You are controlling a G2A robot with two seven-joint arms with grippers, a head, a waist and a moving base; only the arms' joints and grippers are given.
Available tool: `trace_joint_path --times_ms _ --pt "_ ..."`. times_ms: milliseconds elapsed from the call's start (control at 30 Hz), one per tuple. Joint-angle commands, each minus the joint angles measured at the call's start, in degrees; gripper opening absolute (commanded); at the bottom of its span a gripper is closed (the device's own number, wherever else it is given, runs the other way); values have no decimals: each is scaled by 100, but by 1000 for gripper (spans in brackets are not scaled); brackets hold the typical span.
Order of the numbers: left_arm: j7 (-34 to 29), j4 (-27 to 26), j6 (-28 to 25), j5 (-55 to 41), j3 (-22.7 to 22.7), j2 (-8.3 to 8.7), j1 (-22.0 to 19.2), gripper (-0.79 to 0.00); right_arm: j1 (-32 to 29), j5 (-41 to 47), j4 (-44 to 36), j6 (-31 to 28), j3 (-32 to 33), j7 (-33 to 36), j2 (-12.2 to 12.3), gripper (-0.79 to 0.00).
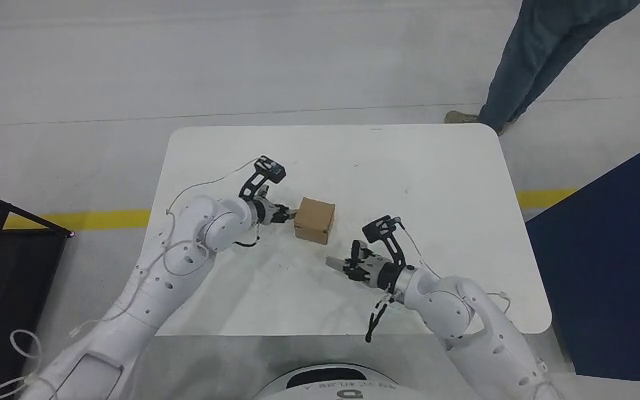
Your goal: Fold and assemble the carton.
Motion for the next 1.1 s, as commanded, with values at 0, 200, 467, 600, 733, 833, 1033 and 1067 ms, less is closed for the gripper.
trace_joint_path --times_ms 0,200,467,600,733,833,1033,1067 --pt "20 222 -88 -44 254 -103 -258 0 -67 63 -35 -23 74 -24 13 -200" --pt "250 746 -280 -361 818 -427 -829 0 -304 360 -104 -133 326 -85 57 -197" --pt "609 971 -318 -507 541 -438 -851 0 -316 1130 122 726 618 -964 -8 -219" --pt "542 522 -490 -520 -37 -213 -344 0 -57 978 448 798 519 -998 -29 -212" --pt "247 -246 -934 -729 -826 74 446 0 259 716 681 770 296 -1053 -66 -222" --pt "-2 -832 -1141 -823 -1435 262 1063 0 479 583 797 742 154 -1168 -100 -228" --pt "-280 -1645 -1181 -827 -2048 444 1918 0 937 425 1065 667 -129 -1166 -168 -249" --pt "-301 -1715 -1178 -824 -2068 454 1985 0 1008 514 1126 623 -188 -1071 -182 -262"
